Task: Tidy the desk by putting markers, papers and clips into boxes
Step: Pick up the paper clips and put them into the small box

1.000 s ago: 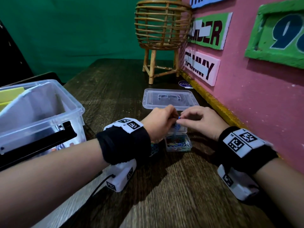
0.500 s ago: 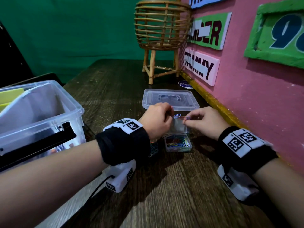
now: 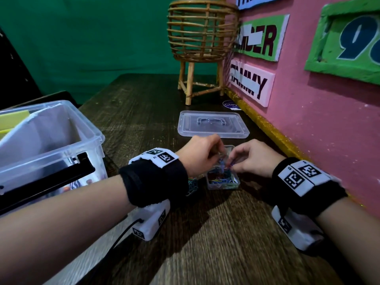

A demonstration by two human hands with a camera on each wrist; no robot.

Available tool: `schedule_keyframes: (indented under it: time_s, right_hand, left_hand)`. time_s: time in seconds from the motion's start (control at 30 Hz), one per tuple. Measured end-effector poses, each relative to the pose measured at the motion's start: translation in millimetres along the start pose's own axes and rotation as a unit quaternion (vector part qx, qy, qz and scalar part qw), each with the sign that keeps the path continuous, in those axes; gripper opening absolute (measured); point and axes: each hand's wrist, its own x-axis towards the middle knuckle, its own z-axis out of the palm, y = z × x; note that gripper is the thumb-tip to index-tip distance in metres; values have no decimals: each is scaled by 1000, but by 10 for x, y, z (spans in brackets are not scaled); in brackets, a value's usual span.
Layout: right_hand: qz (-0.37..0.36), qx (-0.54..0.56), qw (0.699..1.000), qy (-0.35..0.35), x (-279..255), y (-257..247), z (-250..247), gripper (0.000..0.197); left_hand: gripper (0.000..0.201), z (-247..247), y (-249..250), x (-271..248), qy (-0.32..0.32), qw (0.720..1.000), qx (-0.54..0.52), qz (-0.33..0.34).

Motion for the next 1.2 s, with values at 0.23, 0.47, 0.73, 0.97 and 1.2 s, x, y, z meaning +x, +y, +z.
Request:
schedule_keyframes:
  time_s: [0.23,0.47,0.73,0.97,1.2]
  right_hand:
    - [3,36,999,-14,-21,-46,25,21]
    - [9,-7,997,81,37,49,-15,20]
    - [16,-26,999,-9,25,48,-14,25]
    - [22,-34,999,-22,30,45,-26,25]
    - [37,6,999,-19,27,44,-26,23]
  left_hand:
    - [8,-39,-4,4,-51,999,11,6]
    - [22,-46,20,-33,-144,988,48,3]
    - [26,-26,37,-49,-171,984,38,34]
    - [27,-24,24,11,-142,987,54,46]
    - [28,-33,57,-13,-156,985,55,49]
